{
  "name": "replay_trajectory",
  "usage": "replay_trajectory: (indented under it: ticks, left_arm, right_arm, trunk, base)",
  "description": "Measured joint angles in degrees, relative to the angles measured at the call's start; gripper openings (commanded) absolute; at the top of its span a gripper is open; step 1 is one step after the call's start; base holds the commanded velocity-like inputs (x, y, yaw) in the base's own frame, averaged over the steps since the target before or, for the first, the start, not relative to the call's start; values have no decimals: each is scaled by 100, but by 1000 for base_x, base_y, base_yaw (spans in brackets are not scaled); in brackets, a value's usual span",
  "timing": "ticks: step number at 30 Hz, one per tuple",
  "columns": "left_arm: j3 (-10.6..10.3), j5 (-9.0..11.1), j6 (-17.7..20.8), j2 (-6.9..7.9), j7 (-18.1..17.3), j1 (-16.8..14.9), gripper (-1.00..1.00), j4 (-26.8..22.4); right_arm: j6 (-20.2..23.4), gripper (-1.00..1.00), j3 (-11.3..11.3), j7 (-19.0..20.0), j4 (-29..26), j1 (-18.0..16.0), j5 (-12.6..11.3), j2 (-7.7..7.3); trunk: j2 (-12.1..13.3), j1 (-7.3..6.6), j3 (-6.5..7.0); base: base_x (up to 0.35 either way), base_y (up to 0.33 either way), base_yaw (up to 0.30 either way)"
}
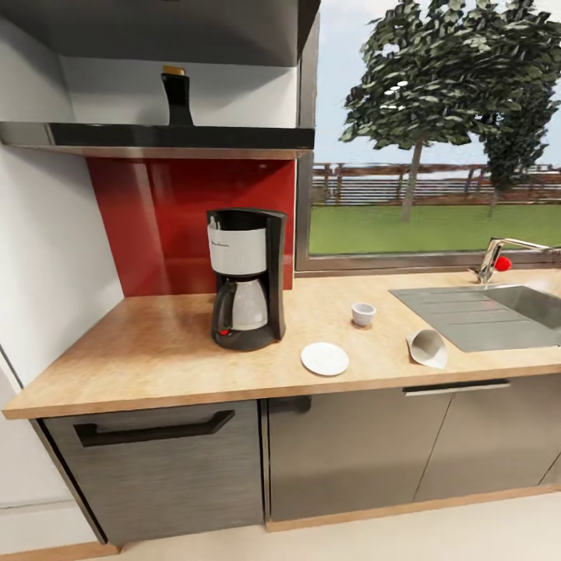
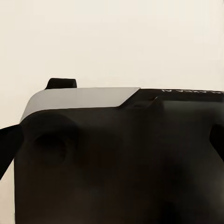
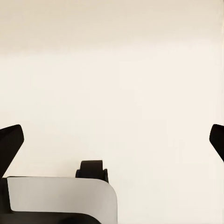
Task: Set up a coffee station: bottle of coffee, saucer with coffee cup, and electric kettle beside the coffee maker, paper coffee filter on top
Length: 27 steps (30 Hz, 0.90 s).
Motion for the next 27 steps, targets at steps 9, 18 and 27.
replay_trajectory:
  ticks: [9, 18, 27]
  left_arm:
    - [0, 0, 4, 0, 0, 0, 100, 0]
    - [0, 0, 1, 0, 8, 0, 100, 0]
    - [0, 0, 0, 0, 8, 0, 100, 0]
  right_arm:
    - [29, 100, 8, 25, 8, 5, 8, -7]
    - [15, 100, 9, 39, 27, 32, 11, -78]
    - [-39, 100, -51, 6, -261, 26, -73, -397]
  trunk:
    - [0, 0, 0]
    - [0, 0, 0]
    - [0, 0, 0]
  base:
    - [0, -174, -17]
    - [0, -76, -1]
    - [0, -3, 0]
